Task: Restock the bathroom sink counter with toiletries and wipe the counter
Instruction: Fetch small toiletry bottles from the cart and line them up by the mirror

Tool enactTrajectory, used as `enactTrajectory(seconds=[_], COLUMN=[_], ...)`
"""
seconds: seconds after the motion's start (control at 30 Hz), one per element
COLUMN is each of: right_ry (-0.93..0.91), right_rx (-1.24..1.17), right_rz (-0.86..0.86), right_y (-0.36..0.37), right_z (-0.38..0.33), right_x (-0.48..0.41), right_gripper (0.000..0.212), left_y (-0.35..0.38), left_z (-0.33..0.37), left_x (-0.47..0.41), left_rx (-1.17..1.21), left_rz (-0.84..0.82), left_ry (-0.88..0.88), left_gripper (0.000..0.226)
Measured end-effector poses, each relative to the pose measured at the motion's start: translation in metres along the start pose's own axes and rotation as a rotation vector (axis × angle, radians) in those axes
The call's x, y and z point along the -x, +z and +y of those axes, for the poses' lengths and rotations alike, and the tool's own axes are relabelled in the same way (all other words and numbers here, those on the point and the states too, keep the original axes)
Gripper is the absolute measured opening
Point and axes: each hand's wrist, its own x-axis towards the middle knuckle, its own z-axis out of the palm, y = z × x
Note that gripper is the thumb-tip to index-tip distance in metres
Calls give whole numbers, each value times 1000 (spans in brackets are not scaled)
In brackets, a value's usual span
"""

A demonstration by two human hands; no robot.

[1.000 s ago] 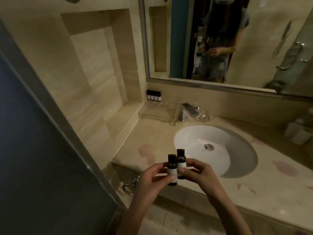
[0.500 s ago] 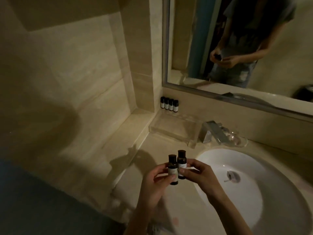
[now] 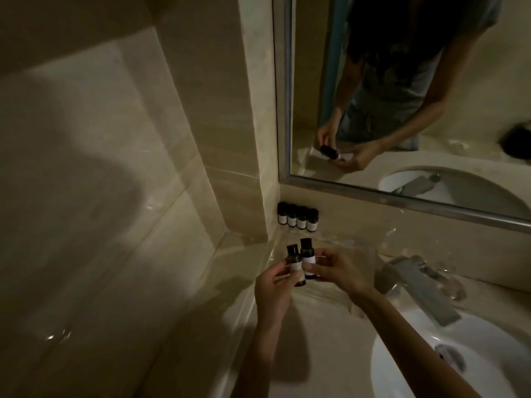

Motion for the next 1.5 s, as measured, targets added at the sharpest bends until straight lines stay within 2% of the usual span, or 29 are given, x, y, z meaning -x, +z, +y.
enactTrajectory(seconds=[0.27,0.37,0.47,0.63,0.77,0.97,1.1,1.27,1.4,1.5], right_ry=[70,54,44,20,-9,-64,-80,-122,-148,-160], right_rx=[-54,-66,-80,-61,-77,-27,-17,-10,4,12], right_rz=[7,25,40,78,110,157,213,266,260,257], right_y=[-12,-11,-10,-7,-2,-1,1,3,5,6], right_z=[19,22,25,29,35,49,54,61,60,55], right_x=[-83,-99,-107,-113,-113,-109,-106,-106,-107,-114], right_gripper=[36,39,39,31,26,26,27,30,29,28], left_y=[23,29,35,43,47,34,31,44,51,53], left_z=[-34,-43,-48,-53,-51,-61,-66,-64,-64,-65], left_x=[-82,-99,-106,-113,-115,-97,-88,-94,-106,-117], left_rx=[-7,-54,-161,-195,-137,-216,-177,-98,-21,-2], left_rz=[70,112,157,228,233,286,329,332,368,435], left_ry=[-59,-26,88,193,152,194,147,68,-61,-96], left_gripper=[31,34,36,37,37,37,34,16,39,36])
